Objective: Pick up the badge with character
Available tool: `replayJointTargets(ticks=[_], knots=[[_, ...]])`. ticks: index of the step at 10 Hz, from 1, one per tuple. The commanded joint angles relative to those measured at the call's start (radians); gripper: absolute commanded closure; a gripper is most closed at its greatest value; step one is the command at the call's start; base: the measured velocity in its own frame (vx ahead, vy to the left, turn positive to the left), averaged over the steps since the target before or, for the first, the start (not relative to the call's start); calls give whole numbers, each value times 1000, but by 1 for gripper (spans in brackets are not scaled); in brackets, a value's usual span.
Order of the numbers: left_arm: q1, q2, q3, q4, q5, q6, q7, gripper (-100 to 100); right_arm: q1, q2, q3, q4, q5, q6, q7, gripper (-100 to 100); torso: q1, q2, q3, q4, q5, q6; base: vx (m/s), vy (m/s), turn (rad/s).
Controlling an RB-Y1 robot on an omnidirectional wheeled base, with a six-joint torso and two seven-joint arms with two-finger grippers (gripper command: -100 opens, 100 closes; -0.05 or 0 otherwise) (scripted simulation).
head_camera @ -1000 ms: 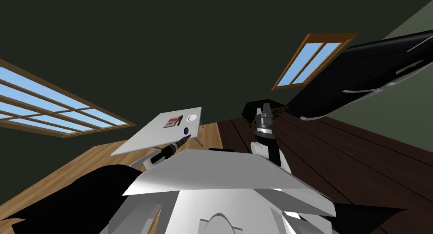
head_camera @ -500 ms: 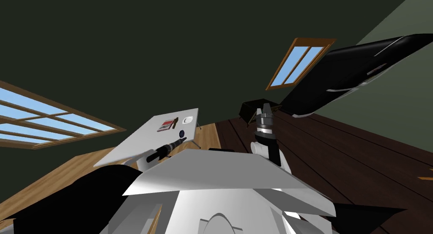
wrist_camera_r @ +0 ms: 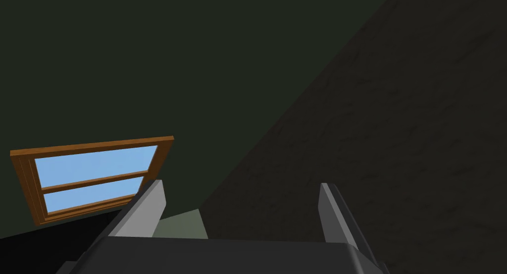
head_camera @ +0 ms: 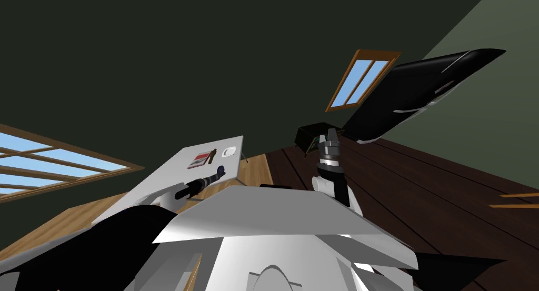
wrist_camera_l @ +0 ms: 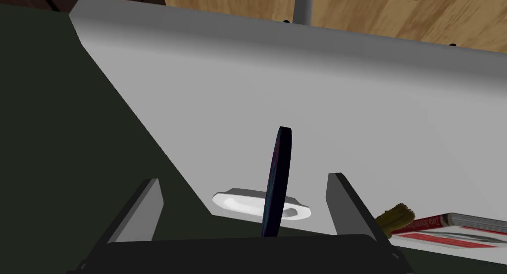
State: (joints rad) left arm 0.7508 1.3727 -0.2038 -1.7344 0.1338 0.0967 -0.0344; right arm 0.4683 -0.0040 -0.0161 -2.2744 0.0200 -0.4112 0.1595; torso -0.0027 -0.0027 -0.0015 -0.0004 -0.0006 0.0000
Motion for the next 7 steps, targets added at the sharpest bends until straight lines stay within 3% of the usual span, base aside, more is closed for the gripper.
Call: replayJointTargets(ticks=[1,5,6,7], knots=[[-16,30,-22,28,-12,28,-4,-100,0,0,0,0,0,0,0,0,0,0,0,0,0,0,41,-31,-84],[-7,105,-31,53,-21,69,-2,-100,0,0,0,0,0,0,0,0,1,1,1,0,0,0,26,-22,-66],[-15,93,-36,54,-19,61,-3,-100,0,0,0,0,0,0,0,0,1,1,1,0,0,0,11,-6,-14],[-16,95,-37,56,-18,61,-3,0,0,0,0,0,0,0,0,0,2,2,1,0,1,-1,0,0,0]])
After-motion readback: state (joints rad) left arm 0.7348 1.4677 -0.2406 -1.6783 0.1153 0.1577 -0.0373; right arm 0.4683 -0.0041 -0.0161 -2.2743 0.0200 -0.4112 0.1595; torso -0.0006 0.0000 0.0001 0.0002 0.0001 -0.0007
